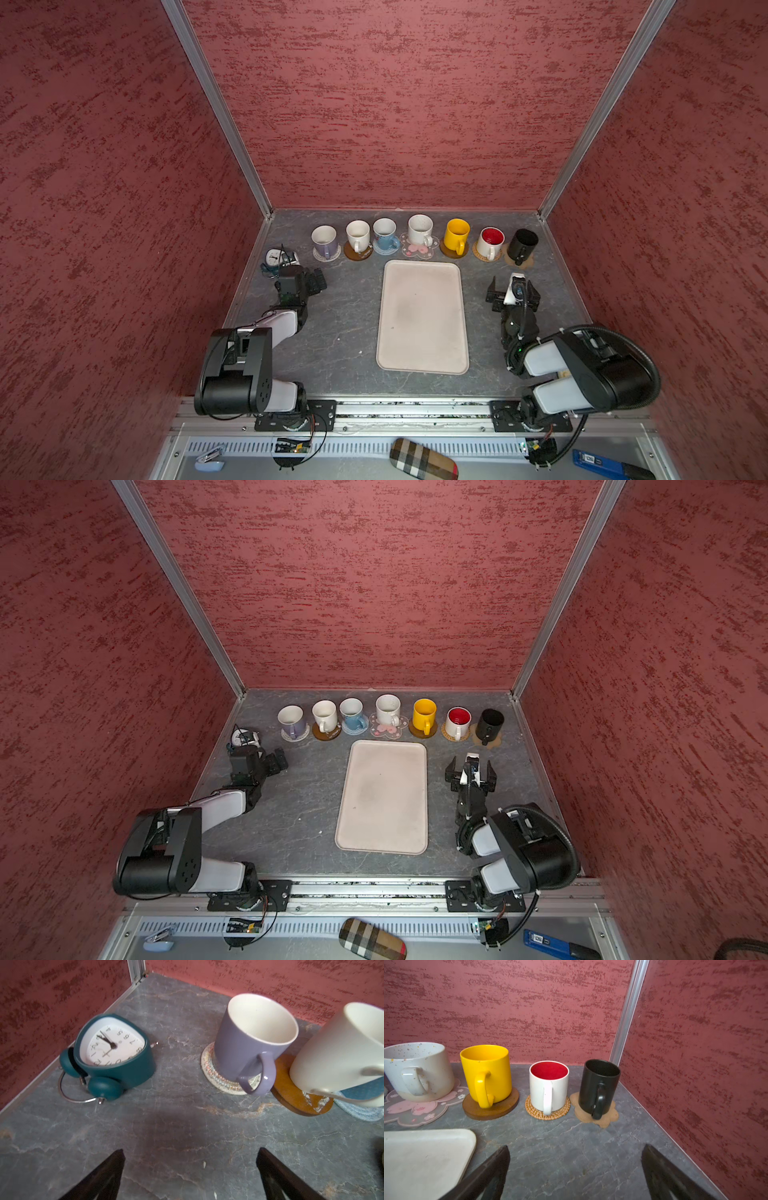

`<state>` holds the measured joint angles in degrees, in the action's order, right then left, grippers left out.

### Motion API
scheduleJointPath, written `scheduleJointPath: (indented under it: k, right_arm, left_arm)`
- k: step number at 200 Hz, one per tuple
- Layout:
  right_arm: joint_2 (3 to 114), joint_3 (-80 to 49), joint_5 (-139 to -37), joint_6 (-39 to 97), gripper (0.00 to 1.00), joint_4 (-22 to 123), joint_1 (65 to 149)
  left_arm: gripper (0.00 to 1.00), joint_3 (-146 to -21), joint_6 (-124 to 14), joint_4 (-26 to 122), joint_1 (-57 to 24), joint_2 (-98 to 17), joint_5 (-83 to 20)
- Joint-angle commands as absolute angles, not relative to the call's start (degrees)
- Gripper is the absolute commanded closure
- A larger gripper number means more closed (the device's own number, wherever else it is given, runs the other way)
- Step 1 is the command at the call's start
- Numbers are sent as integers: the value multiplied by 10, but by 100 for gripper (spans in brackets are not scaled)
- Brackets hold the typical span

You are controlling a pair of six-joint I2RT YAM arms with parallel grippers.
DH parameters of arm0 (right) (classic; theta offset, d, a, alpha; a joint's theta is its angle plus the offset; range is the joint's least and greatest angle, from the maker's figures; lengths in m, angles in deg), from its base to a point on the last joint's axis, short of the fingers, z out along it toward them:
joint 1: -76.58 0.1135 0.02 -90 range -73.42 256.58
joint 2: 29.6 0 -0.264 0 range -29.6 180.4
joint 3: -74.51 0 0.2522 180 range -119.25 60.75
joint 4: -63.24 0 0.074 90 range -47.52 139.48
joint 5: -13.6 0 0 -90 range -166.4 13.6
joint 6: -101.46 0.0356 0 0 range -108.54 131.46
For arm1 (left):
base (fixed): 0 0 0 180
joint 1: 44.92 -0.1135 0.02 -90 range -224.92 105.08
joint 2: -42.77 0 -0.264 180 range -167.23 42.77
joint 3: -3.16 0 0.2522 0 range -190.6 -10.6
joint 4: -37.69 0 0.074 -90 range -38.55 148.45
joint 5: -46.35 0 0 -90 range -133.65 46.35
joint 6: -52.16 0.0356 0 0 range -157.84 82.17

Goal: Place cups on coasters
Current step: Reset both arms

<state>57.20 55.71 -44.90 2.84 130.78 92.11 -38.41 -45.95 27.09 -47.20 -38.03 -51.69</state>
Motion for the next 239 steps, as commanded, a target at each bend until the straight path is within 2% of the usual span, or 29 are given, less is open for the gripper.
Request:
scheduleJointPath:
  k: [1, 33, 63, 83, 111, 125, 142, 239]
  right_arm:
    - [607, 547, -424, 1, 1, 1427, 908]
    - [601, 547, -464, 47, 1, 1403, 866]
    - [591, 557, -567, 90, 1, 1384, 816]
    - [638, 555, -597, 97, 1, 1428, 797]
    - [614, 526, -608, 108, 1, 1345, 788]
    - [598, 477, -599, 121, 1, 1226, 782]
    - [595, 451, -617, 146, 1, 1172, 761]
    - [595, 453, -627, 147, 1, 1175, 754]
  left_arm:
    - [1, -367, -415, 152, -463, -384, -524]
    - [1, -342, -394, 65, -449, -417, -524]
    - [1, -317, -391, -2, -449, -437, -518]
    - [1, -271, -378, -103, -440, -454, -513]
    - [1, -312, -379, -26, -440, -455, -516]
    - [1, -315, -387, -14, -451, -452, -498]
    - [0, -316, -389, -12, -454, -452, -495]
    - [1, -315, -389, -14, -454, -452, -495]
